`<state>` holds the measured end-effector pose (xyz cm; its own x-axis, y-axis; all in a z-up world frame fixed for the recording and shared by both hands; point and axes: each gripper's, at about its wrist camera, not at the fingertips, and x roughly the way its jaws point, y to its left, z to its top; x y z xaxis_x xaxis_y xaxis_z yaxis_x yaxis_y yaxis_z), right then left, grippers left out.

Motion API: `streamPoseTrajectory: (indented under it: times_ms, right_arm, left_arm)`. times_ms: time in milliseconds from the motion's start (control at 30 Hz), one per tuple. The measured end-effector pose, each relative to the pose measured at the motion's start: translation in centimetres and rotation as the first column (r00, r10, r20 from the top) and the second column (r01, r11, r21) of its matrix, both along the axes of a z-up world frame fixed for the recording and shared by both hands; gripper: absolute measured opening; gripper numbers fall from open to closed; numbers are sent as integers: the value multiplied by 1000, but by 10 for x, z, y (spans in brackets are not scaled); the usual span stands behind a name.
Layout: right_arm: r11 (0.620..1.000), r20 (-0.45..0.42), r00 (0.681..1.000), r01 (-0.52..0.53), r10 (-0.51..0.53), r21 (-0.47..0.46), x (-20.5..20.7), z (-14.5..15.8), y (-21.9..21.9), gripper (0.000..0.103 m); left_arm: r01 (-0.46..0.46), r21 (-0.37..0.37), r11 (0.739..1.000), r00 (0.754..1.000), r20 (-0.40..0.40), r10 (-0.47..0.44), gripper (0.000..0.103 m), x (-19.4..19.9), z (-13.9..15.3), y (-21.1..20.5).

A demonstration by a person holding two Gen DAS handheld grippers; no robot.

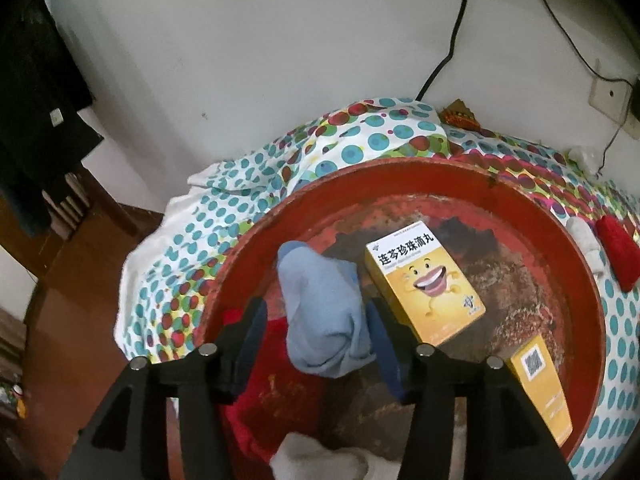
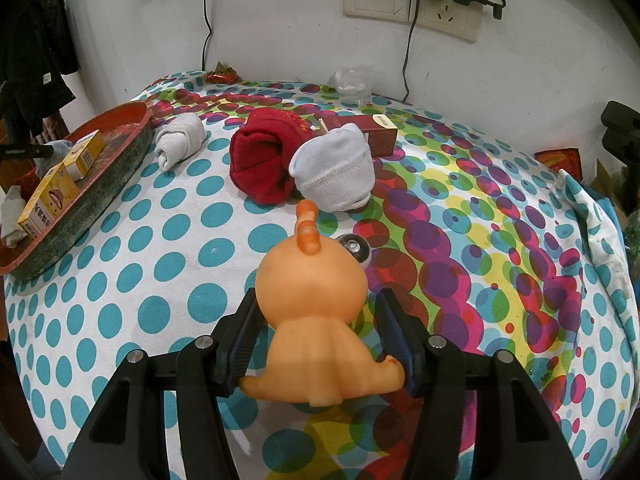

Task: Organize objects
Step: 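Carry the blue sock onto the red tray and open the left tool while the right tool holds the duck, then carry the orange duck onto the red tray and open the right tool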

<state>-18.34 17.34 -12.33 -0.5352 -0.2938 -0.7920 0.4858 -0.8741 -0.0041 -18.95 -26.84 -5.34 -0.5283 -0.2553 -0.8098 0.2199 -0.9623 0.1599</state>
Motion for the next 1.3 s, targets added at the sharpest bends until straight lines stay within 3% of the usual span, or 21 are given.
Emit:
streamPoseTrajectory:
  times_ms: [367, 767, 967, 1300]
  right_arm:
    - [1000, -1, 1000, 2, -2, 3, 0, 0, 0, 56]
    - [1000, 3, 1000, 16, -16, 5, -1, 0, 1, 57]
    - [998, 26, 998, 56, -57, 22, 6, 1, 9, 57]
    - [992, -15, 994, 111, -110, 61, 20, 4, 4, 52]
  left_arm:
    - [28, -17, 999, 995, -94, -29, 55, 65, 17, 32]
    - [86, 99, 991, 986, -150, -71, 56, 138, 11, 58]
    - [124, 67, 990, 982, -153, -112, 56, 160, 1, 67]
    - [166, 30, 986, 971, -176, -158, 56, 183, -12, 78]
